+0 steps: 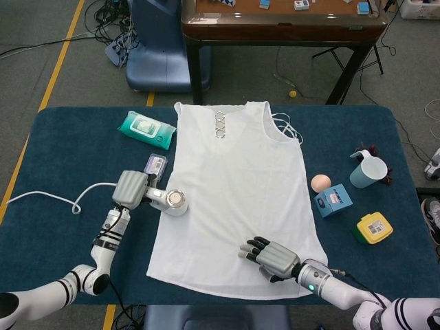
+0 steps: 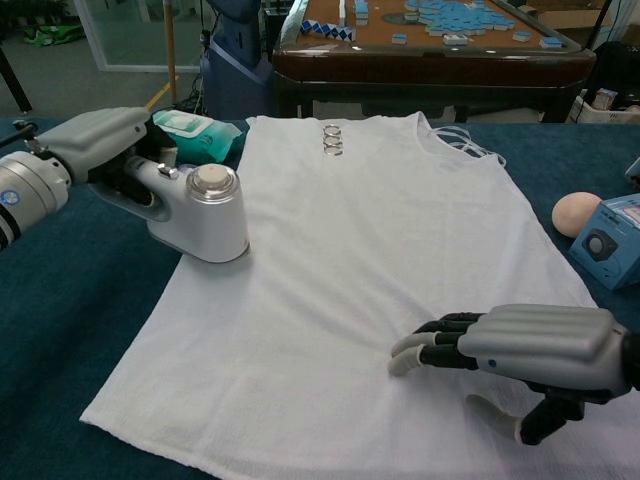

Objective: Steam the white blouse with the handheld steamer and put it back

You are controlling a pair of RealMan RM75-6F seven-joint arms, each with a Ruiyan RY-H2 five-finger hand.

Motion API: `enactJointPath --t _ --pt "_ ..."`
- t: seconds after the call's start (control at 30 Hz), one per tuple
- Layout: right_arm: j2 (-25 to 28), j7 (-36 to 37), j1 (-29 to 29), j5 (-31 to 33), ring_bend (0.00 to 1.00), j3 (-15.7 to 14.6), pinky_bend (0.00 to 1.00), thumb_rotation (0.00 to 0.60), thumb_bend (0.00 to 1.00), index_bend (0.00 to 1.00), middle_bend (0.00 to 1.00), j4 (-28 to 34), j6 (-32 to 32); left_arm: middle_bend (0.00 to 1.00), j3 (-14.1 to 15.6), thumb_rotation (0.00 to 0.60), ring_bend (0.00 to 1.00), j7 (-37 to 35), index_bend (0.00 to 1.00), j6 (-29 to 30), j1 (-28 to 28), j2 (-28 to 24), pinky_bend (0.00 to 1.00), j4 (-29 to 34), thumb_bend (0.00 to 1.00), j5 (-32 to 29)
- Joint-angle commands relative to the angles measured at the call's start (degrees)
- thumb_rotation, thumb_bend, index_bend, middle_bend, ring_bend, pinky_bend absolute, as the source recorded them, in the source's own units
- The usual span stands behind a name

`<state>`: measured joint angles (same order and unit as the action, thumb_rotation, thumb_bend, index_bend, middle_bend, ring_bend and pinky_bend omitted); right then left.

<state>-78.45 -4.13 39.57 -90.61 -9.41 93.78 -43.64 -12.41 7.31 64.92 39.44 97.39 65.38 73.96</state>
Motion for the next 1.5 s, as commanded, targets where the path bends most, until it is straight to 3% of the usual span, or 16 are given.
enactJointPath --t 0.03,0.43,1.1,1.3,1.5 --pt "0.0 0.1 0.0 -0.1 0.0 0.0 0.02 0.6 0.7 0.0 0.08 0.1 -0.1 0.73 2.2 0.6 0.6 3.4 0.89 1.9 -1.9 -2.2 0.59 5.2 0.22 1.7" --pt "0.5 0.0 -0.7 -0.2 0.0 -0.2 0.02 0.6 0.7 0.0 0.08 0.2 -0.8 0.73 4.0 0.6 0.6 4.4 0.89 1.4 -2.2 1.2 0.57 0.4 0.22 3.0" --pt "1.1 -0.7 -1.6 0.7 0.0 0.0 0.02 0.6 0.7 0.0 0.08 0.5 -1.1 0.73 3.8 0.6 0.6 2.4 0.89 1.5 -3.4 0.2 0.56 -2.6 0.22 3.5" --pt "2.5 3.0 -2.5 -4.5 0.0 -0.3 0.02 0.6 0.69 0.0 0.08 2.8 -6.7 0.73 2.5 0.6 0.6 -0.1 0.89 3.7 -4.4 -2.0 0.56 -0.4 0.22 3.6" --pt "5.8 5.0 -3.5 -8.8 0.0 0.1 0.02 0.6 0.61 0.0 0.08 4.7 -13.2 0.73 0.6 0.6 0.59 -2.0 0.89 5.0 -5.9 -5.4 0.56 1.6 0.22 1.9"
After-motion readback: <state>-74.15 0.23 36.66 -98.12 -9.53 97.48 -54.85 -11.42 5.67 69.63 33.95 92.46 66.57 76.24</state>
